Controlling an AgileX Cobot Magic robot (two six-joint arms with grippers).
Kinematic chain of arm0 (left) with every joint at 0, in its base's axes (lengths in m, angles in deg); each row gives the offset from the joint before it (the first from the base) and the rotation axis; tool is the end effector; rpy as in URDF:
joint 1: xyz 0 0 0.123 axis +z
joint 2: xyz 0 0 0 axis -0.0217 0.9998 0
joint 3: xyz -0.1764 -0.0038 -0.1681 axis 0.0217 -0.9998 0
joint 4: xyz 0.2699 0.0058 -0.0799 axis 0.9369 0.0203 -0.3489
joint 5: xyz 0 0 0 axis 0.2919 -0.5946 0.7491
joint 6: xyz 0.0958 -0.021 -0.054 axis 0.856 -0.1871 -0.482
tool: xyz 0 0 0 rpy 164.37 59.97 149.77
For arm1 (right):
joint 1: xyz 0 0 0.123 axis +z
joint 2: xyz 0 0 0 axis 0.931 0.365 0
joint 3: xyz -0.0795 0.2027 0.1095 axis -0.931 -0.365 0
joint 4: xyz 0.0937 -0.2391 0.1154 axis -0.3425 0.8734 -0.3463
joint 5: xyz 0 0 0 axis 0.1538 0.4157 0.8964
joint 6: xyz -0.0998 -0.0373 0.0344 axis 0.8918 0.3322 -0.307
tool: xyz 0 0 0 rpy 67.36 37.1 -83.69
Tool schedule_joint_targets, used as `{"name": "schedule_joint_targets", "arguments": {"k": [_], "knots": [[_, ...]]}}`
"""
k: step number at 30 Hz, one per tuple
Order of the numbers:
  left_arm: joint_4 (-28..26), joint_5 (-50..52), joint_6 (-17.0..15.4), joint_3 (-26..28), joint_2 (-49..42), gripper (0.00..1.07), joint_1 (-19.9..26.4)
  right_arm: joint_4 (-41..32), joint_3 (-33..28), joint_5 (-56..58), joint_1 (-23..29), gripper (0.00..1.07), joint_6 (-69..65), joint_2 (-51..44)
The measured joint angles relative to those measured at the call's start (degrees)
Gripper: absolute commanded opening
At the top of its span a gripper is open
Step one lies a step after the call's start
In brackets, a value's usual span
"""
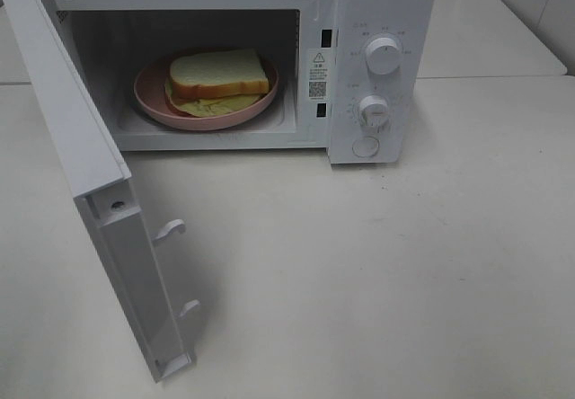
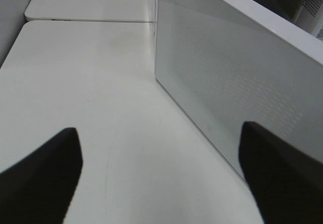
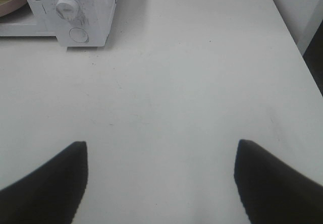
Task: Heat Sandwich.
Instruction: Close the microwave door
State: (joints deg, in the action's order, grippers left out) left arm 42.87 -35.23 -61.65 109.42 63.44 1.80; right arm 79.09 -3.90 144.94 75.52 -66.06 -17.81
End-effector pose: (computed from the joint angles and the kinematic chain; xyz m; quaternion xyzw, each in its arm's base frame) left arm 0.1176 -0.0090 0.2989 0.0102 0.8381 -0.0457 0.5436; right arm 0.0817 -0.0008 0.2857 0.0033 0.8467 0.0106 0.5319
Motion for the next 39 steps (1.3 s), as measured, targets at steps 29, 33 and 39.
{"name": "schedule_joint_targets", "arguments": {"k": [29,33,39], "knots": [[3.8,46.6,3.8,-7.2,31.3,0.00,0.0,0.0,0.0,0.0,0.0,0.76,0.0,0.0],[4.1,58.0,3.9,-12.4,34.3,0.00,0.0,0.0,0.0,0.0,0.0,0.76,0.0,0.0],[6.7,74.9,2.0,-17.9,40.4,0.00,0.0,0.0,0.0,0.0,0.0,0.76,0.1,0.0]]}}
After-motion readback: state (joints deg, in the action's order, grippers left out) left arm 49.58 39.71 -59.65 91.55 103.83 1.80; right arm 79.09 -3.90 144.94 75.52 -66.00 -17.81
